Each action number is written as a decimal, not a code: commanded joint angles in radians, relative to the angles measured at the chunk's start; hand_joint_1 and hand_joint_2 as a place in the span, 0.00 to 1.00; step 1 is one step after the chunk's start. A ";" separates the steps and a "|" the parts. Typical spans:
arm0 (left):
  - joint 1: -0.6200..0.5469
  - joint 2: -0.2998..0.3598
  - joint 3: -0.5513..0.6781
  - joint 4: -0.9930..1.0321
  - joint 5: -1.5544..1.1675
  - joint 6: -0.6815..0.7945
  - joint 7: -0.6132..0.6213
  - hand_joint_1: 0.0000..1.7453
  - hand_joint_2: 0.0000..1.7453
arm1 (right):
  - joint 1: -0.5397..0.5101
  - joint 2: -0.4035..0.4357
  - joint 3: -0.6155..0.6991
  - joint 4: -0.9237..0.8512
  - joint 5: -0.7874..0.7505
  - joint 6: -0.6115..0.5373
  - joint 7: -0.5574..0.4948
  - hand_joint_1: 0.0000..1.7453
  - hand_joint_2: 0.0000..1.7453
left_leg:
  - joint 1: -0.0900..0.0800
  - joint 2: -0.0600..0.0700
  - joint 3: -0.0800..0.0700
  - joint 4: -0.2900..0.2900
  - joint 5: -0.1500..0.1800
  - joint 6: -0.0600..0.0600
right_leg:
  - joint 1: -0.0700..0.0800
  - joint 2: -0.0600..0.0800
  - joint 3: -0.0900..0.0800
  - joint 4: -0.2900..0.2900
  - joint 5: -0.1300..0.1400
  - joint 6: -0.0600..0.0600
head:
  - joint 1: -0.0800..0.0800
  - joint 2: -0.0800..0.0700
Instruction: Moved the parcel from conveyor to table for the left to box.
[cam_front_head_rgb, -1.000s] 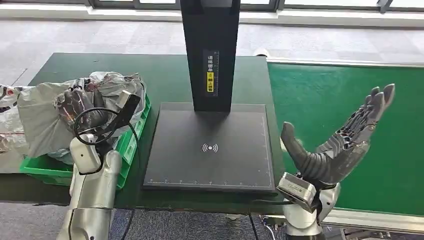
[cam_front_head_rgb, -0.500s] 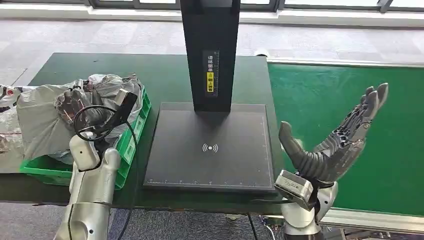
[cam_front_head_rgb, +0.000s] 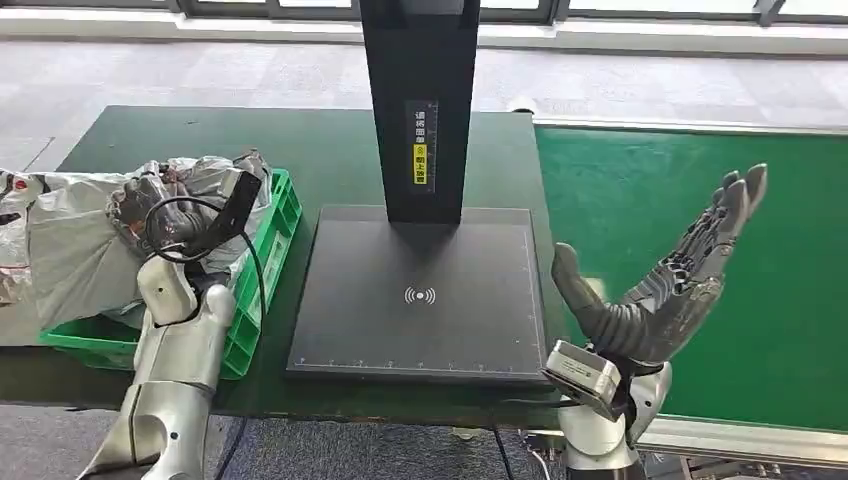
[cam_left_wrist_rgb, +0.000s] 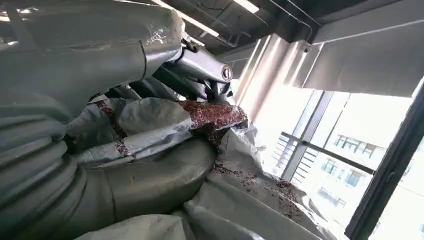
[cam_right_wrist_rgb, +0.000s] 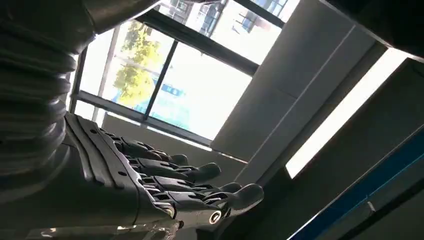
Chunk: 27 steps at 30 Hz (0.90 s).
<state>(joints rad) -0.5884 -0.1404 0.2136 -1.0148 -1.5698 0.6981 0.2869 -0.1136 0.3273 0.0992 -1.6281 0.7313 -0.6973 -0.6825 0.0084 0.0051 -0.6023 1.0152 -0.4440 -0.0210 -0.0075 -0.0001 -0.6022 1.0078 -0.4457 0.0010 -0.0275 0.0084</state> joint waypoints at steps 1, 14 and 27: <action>-0.057 0.034 -0.018 0.112 -0.001 0.000 0.005 1.00 1.00 | 0.011 0.022 0.011 0.053 -0.003 -0.001 0.003 0.00 1.00 | 0.000 -0.001 0.002 -0.001 0.000 0.000 | 0.000 0.000 0.002 -0.001 0.000 0.000 | 0.000 0.000; -0.120 0.091 -0.079 0.254 -0.001 0.000 0.107 1.00 1.00 | 0.010 0.022 0.014 0.065 0.000 -0.001 0.013 0.00 1.00 | 0.000 -0.001 0.002 -0.002 0.001 0.000 | 0.001 -0.001 0.003 -0.002 0.000 0.000 | 0.000 0.000; -0.208 0.125 -0.012 0.513 0.003 0.000 0.161 1.00 1.00 | 0.010 0.022 0.015 0.078 -0.001 -0.001 0.019 0.00 1.00 | 0.000 0.000 0.003 -0.002 0.001 0.000 | 0.000 0.001 0.003 -0.002 0.001 -0.001 | 0.000 0.000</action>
<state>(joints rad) -0.7102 -0.0645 0.1629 -0.7442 -1.5686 0.6992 0.4494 -0.1156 0.3273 0.1030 -1.6163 0.7416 -0.6973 -0.6645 0.0084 0.0051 -0.6022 1.0152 -0.4437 -0.0213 -0.0071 0.0000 -0.6021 1.0079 -0.4454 0.0007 -0.0275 0.0084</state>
